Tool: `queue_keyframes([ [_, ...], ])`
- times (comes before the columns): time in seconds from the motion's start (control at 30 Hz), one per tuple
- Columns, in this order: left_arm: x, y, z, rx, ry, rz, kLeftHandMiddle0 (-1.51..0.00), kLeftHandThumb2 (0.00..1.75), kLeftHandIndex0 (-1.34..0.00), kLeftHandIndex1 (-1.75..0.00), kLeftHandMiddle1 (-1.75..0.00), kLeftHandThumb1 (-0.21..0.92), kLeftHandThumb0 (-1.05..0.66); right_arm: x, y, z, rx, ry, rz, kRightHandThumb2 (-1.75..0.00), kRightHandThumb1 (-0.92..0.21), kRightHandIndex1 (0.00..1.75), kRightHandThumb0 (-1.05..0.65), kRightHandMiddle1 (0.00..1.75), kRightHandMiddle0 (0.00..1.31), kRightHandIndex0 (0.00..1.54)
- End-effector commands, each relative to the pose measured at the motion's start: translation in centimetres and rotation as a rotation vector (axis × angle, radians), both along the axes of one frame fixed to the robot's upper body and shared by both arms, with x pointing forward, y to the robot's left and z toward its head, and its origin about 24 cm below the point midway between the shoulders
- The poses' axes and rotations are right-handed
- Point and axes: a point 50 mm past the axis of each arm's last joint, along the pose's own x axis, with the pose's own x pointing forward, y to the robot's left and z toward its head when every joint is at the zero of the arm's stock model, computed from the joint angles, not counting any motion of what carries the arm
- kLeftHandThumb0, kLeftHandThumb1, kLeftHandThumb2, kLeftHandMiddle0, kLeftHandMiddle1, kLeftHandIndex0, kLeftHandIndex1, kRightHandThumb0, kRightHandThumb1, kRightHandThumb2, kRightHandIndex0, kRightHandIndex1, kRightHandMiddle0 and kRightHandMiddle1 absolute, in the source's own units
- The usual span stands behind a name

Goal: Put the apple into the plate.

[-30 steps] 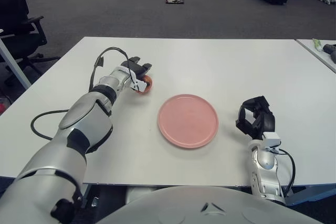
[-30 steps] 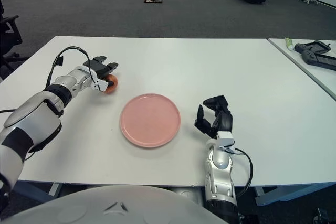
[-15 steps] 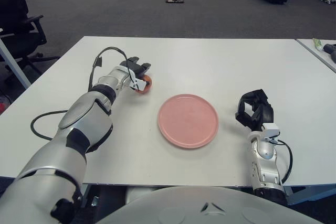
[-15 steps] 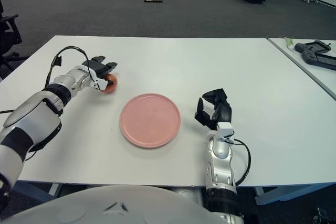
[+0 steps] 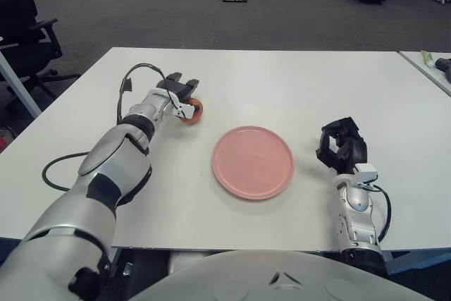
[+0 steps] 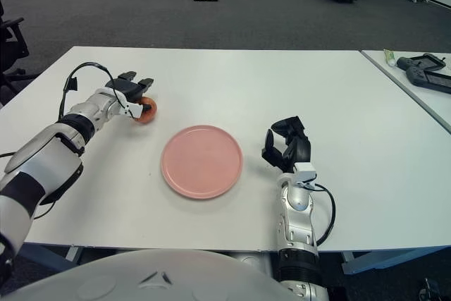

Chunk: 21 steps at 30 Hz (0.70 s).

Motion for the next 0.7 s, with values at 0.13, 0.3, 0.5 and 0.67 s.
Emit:
queue_keyframes([
  [0.13,-1.7,0.4,-2.8,-0.001,0.075,0.028,0.00,0.41,0.00,0.00,0.00,0.78,-1.03,0.4,-0.3,0.6,-0.009,-0.026,-0.015,-1.02,-0.56,1.38,-0.40,1.75,0.42,0.63],
  [0.3,-1.9,0.5,-3.0,0.009,0.099,0.024,0.00,0.39,0.00,0.00,0.00,0.81,-1.04,0.3,-0.3,0.7,-0.015,-0.024,-0.014,-1.02,-0.56,1.38,-0.40,1.75,0.42,0.64],
  [0.5,-2.2,0.5,-3.4,0.031,0.134,0.010,0.00,0.37,0.00,0.00,0.00,0.82,-1.04,0.3,-0.4,0.6,0.011,-0.023,-0.014,-1.01,-0.56,1.37,-0.40,1.75,0.42,0.63],
  [0.67,-2.4,0.5,-3.7,0.055,0.157,-0.008,0.00,0.36,0.00,0.00,0.00,0.81,-1.00,0.3,-0.4,0.7,0.014,-0.025,-0.013,-1.01,-0.56,1.37,-0.40,1.75,0.42,0.63],
])
